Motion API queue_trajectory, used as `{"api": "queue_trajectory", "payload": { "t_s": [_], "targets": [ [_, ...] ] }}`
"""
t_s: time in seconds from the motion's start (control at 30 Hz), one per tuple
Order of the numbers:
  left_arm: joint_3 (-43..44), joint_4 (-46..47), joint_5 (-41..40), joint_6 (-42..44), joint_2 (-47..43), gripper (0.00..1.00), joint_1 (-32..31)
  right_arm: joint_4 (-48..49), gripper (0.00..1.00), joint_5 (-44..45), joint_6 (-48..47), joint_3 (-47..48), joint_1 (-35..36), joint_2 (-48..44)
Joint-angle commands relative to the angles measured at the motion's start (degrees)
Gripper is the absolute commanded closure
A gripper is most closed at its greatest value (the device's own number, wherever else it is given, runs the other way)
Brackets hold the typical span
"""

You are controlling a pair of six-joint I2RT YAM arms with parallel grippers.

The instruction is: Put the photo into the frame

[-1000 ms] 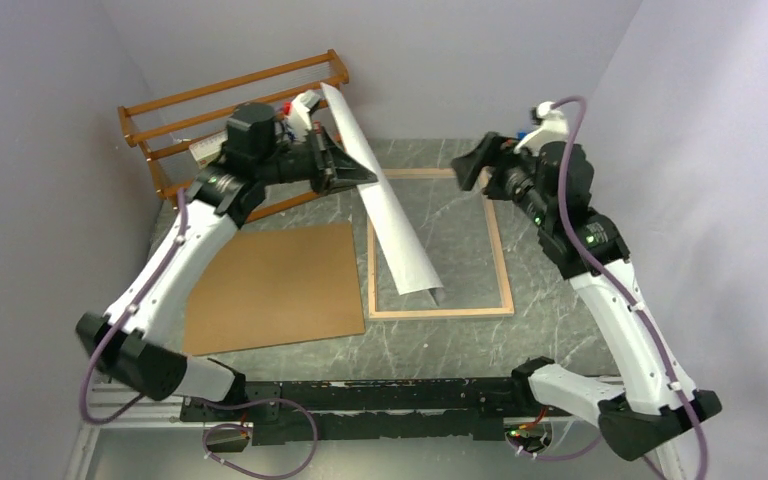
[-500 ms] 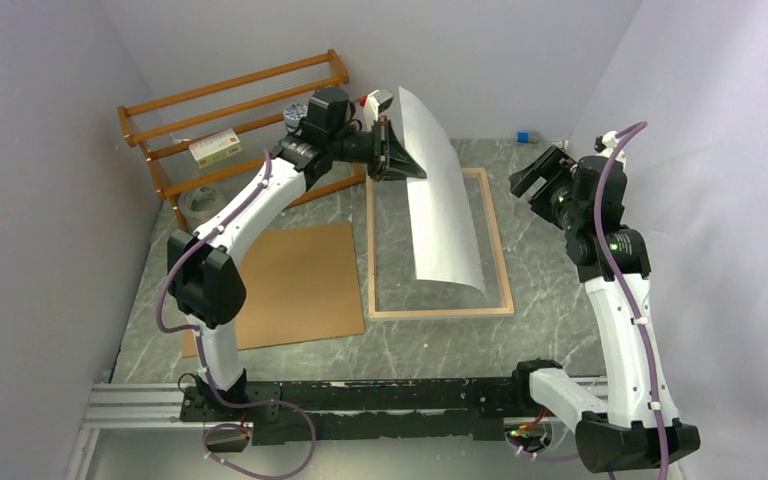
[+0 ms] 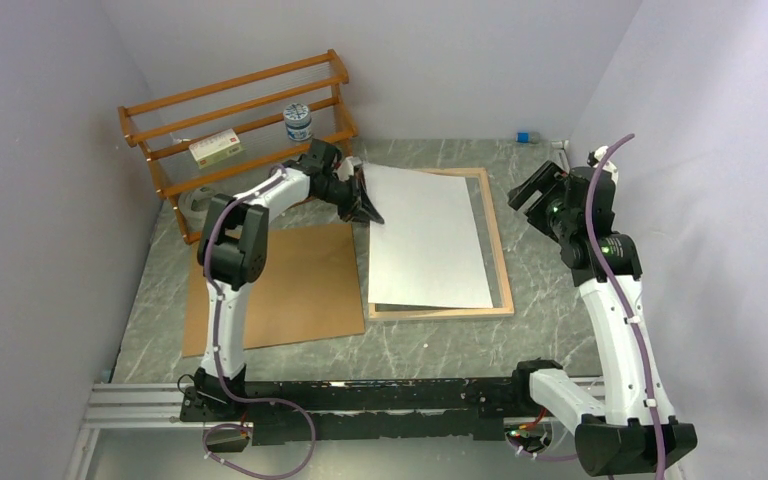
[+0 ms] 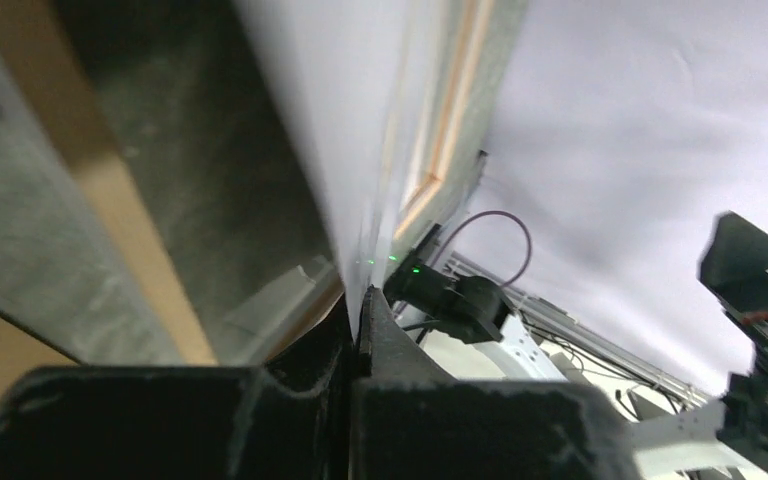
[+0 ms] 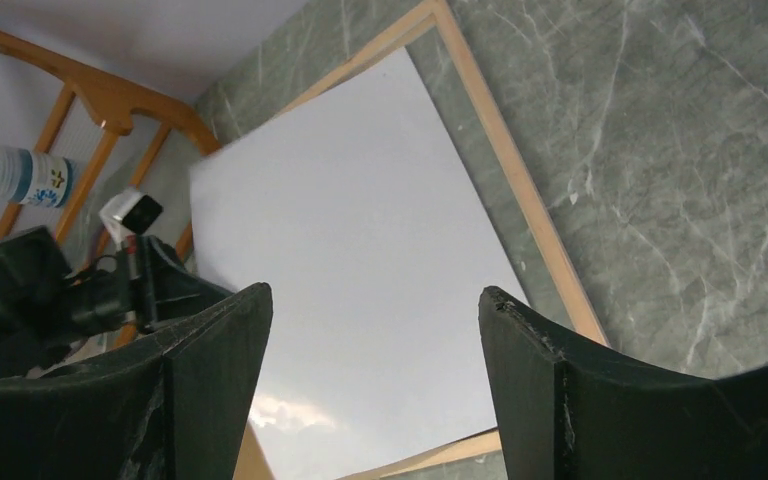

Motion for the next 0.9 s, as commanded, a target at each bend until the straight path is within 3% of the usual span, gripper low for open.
{"api": "queue_trajectory", "payload": {
  "t_s": [0.0, 0.1, 0.27, 0.87],
  "targets": [
    [3.58, -3.23, -1.16, 5.05, 3.13, 0.98, -0.87, 1.35, 0.22, 0.59, 1.28, -1.21, -0.33, -1.17],
    [2.27, 0.85, -0.58, 3.37, 3.39, 0.98, -1.72, 1.25, 0.22, 0.65, 2.09, -2.48, -0.33, -1.85],
    [10.24, -7.66, -3.21, 8.1, 8.59, 0.97, -1.94, 1.4, 0.23, 0.05, 2.81, -3.63, -0.35, -1.92],
    [16.36, -9.49, -7.29, 5.77, 14.75, 0.78, -4.78, 2.16, 0.25, -0.96, 3.71, -6.35, -0.38, -1.22]
  ]
}}
